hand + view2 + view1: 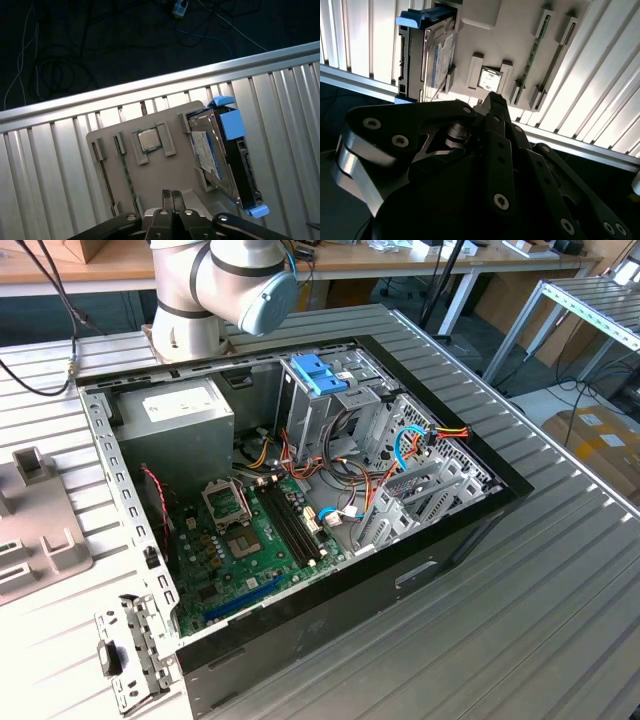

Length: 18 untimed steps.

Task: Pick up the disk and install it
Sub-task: 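Pick up the disk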

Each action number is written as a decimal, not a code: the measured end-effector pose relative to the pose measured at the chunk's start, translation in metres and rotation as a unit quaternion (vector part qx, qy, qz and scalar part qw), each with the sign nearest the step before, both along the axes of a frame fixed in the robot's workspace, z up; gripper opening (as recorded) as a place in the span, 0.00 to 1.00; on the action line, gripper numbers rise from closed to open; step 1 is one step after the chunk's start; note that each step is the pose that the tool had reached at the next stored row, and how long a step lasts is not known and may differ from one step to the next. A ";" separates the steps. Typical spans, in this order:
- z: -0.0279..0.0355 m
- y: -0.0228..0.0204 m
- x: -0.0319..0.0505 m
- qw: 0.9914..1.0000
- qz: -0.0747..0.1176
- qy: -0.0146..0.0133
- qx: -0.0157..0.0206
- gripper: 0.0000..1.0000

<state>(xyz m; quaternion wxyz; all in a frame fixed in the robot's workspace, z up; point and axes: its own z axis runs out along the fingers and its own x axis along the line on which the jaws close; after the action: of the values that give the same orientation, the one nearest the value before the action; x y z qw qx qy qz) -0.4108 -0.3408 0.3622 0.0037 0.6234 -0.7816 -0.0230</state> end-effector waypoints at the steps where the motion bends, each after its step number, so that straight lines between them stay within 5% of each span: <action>1: 0.0000 0.0000 0.0000 1.000 0.005 0.000 0.000 0.11; 5: -0.0001 0.0000 0.0000 0.999 0.033 0.000 0.000 0.11; 6: -0.0001 0.0000 0.0000 0.998 0.055 0.000 0.000 0.11; 12: -0.0001 0.0000 0.0000 0.997 0.080 0.000 0.000 0.11; 18: -0.0001 0.0000 0.0000 0.994 0.113 0.000 0.000 0.11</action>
<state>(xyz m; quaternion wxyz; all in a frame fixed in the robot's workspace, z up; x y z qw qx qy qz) -0.4108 -0.3408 0.3621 0.0062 0.7079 -0.7059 -0.0224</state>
